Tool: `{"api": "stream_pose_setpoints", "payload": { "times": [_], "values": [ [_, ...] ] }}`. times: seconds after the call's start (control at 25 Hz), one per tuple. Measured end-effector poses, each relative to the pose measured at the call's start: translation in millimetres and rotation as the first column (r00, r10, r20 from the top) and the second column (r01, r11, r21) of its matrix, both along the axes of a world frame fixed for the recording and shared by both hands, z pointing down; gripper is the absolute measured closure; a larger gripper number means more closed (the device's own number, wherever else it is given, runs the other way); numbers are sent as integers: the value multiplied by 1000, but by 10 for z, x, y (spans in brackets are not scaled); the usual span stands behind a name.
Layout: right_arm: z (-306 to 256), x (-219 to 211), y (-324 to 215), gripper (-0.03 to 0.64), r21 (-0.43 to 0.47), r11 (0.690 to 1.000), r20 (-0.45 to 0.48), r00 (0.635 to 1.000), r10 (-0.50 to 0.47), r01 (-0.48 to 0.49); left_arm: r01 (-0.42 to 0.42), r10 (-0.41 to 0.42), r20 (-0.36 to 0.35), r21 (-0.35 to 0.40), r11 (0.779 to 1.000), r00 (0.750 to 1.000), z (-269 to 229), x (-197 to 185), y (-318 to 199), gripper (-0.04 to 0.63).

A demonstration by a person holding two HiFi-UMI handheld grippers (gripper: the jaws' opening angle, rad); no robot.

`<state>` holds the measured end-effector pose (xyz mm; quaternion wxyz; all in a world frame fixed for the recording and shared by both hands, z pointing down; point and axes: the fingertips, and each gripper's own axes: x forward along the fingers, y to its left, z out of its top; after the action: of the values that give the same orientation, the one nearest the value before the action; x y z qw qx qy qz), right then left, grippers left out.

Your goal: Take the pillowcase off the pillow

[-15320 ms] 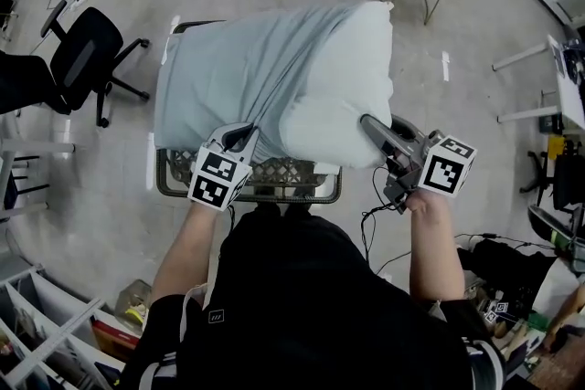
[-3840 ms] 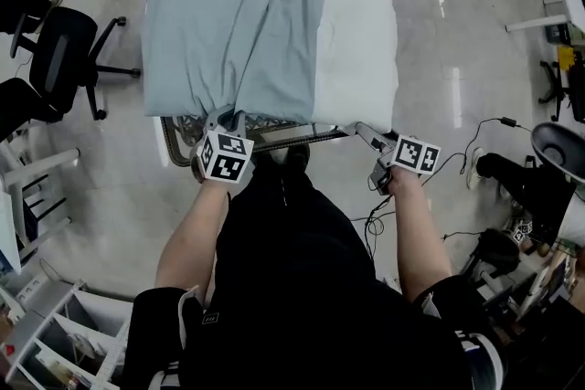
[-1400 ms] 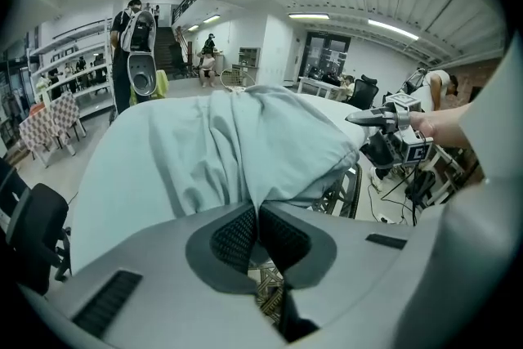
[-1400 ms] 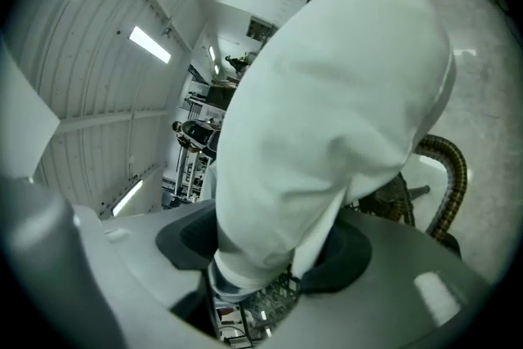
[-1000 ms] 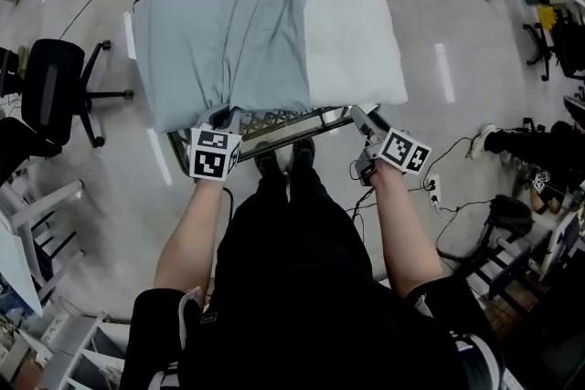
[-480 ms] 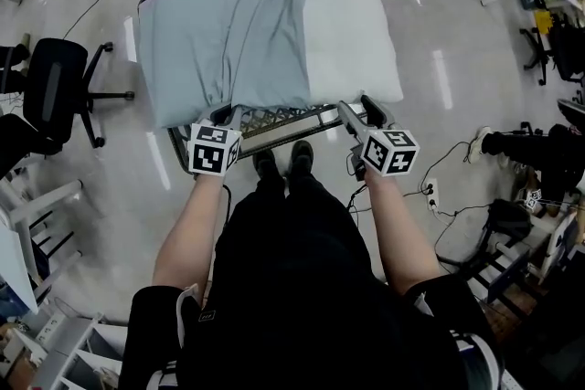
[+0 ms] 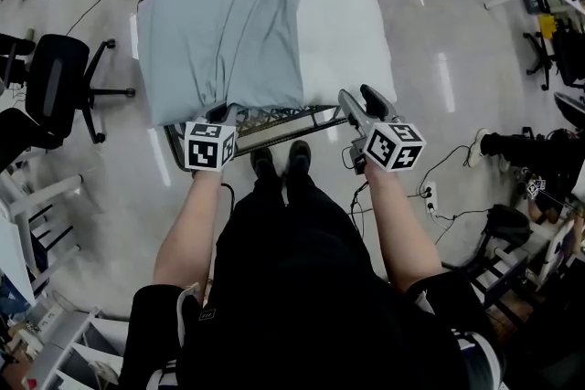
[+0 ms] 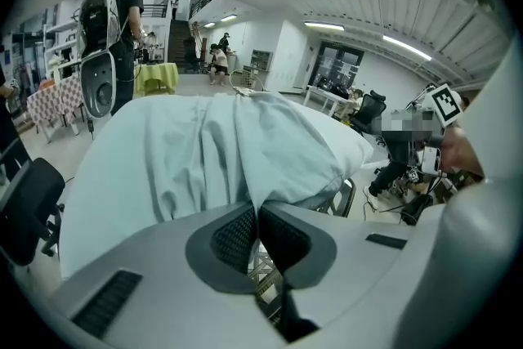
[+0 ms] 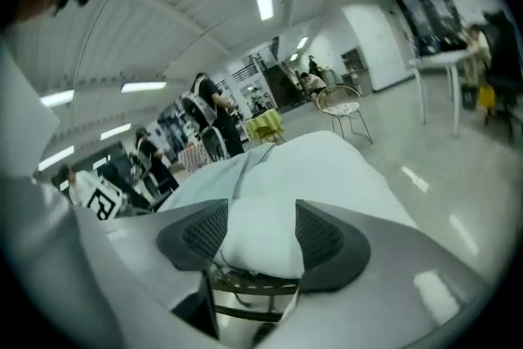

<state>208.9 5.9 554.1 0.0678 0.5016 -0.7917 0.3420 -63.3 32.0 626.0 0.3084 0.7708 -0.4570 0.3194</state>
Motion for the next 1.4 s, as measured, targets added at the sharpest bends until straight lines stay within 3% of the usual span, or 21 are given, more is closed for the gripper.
{"api": "stream_pose_setpoints", "payload": {
  "times": [0.08,0.24,0.44,0.76,1.04,1.28,1.36,1.4],
  "values": [
    [-11,-72,9,347,33,997,-107,992,-67,71,9,-9,-4,-1,1000,1000,-8,26,15,587],
    [-2,-128,15,347,26,996,-84,993,-81,83,16,-16,-10,-1,1000,1000,-44,57,21,588],
    [61,-192,82,347,47,983,-237,958,-161,177,17,-16,-31,6,1000,999,-103,68,29,588],
    [169,-143,135,347,25,975,-304,931,-203,221,48,-45,-104,22,999,994,-296,72,-62,588],
    [236,-232,149,326,25,941,-451,844,-292,338,47,-41,-128,42,998,991,-433,83,-162,588],
    [181,-198,51,310,37,945,-451,849,-276,326,11,-9,-70,22,1000,998,-264,86,-116,588],
    [193,-207,30,299,38,935,-491,822,-289,352,0,0,-47,8,1000,999,-135,76,-76,588],
    [215,-235,40,292,34,924,-529,791,-308,382,2,-2,-46,4,1000,999,-85,71,-57,588]
  ]
}}
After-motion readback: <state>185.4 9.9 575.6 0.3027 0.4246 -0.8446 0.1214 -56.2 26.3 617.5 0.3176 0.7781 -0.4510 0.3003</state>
